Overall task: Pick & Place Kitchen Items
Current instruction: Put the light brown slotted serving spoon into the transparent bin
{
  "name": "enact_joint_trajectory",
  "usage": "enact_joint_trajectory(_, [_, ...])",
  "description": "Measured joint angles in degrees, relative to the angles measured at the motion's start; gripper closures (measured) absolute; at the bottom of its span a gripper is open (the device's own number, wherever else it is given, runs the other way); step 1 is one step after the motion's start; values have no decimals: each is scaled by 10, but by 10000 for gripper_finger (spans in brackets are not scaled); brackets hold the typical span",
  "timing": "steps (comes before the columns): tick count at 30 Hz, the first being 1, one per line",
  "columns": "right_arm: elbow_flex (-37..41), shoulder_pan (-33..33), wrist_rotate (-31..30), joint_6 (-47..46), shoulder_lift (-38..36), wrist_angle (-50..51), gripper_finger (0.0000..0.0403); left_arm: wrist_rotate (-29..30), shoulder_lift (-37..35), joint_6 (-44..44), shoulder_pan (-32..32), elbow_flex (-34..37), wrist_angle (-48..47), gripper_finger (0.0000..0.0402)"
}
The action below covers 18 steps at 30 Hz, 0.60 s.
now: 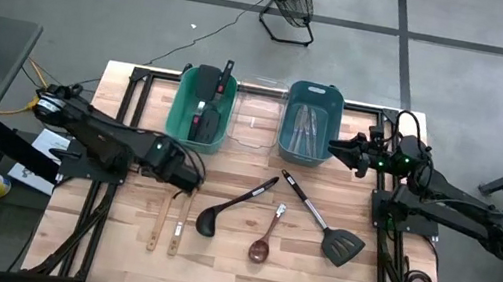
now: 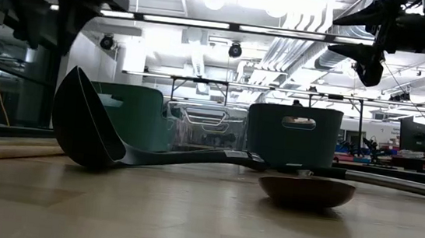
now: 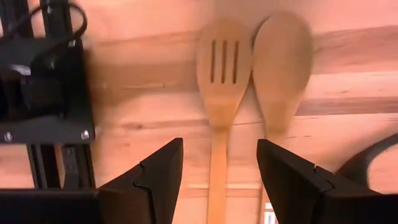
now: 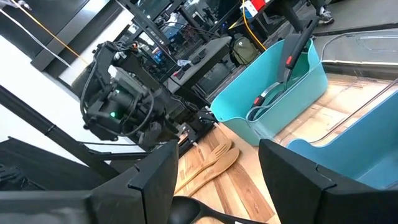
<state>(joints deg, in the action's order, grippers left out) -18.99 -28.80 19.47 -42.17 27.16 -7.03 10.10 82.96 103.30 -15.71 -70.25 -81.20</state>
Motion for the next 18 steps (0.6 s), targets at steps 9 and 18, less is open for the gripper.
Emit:
enact_joint_trajectory(9, [0, 0, 12, 0, 0, 1, 188, -69, 0, 51, -20, 77, 89, 201])
enact_joint_trajectory(18, [0, 0, 21, 0, 0, 5, 188, -82, 0, 50, -19, 168, 200, 201])
